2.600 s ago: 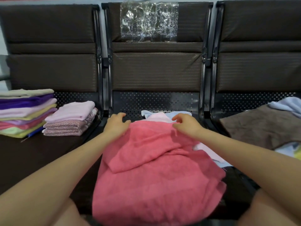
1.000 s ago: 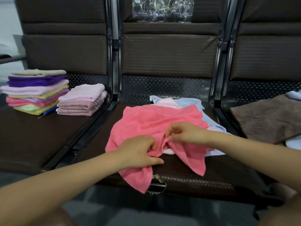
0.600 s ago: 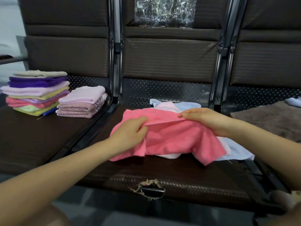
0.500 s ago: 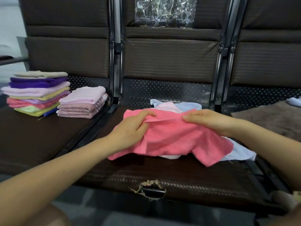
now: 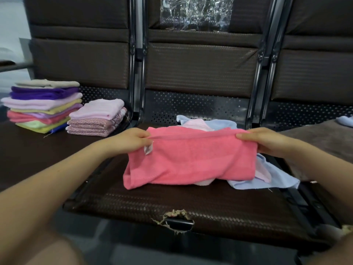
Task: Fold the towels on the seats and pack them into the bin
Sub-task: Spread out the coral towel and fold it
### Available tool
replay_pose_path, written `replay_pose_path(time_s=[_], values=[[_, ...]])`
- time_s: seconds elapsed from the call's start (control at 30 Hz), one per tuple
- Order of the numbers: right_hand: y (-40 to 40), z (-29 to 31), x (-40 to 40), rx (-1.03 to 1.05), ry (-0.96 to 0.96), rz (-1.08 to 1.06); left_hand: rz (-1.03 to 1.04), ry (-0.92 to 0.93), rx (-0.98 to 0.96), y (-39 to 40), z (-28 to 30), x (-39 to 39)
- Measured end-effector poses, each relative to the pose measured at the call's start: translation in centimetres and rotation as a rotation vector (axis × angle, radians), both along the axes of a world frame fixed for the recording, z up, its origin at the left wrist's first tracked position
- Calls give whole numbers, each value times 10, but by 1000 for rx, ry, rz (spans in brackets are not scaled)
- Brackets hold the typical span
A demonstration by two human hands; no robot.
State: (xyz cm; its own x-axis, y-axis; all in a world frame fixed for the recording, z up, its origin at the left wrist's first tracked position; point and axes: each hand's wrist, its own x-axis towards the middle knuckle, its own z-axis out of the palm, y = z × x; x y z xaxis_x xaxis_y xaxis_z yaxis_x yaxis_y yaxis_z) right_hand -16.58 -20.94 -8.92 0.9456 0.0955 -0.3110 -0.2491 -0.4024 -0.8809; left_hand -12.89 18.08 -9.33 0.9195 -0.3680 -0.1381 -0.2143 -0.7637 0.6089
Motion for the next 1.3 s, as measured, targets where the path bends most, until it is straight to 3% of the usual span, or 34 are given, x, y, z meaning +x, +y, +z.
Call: replay_pose_path(time_s=[0.1, 0.23, 0.43, 0.5, 0.6, 0.67, 0.83, 0.97, 1.03, 1.17, 1.23, 1.3], values=[[8, -9, 13, 176, -41, -218, 122, 12, -49, 3, -3, 5], [35, -32, 26, 75, 10, -427, 325, -15, -132, -2, -16, 10], [54, -34, 50, 286, 18, -512, 474, 44, 1, -25, -31, 11], [60, -32, 49, 282, -22, -506, 487, 54, -18, -31, -35, 12], [66, -35, 39, 6, -73, -400, 504, 82, -82, -32, -40, 10], [65, -34, 30, -62, -52, -327, 471, 19, -66, -31, -44, 10], [63, -20, 24, 78, -169, -278, 427, -284, -162, -30, -33, 8], [64, -4, 17, 379, -178, -315, 513, -268, -435, -32, -13, 6], [59, -3, 8, 315, -91, -293, 532, -203, -381, -31, -15, 0], [37, -5, -24, -230, 1, -25, 381, -22, -16, -23, -33, -31], [31, -5, -42, -275, 123, 115, 188, 3, 228, -19, -42, -47], [28, -2, -55, -260, 223, 221, -33, 6, 314, -15, -40, -61]])
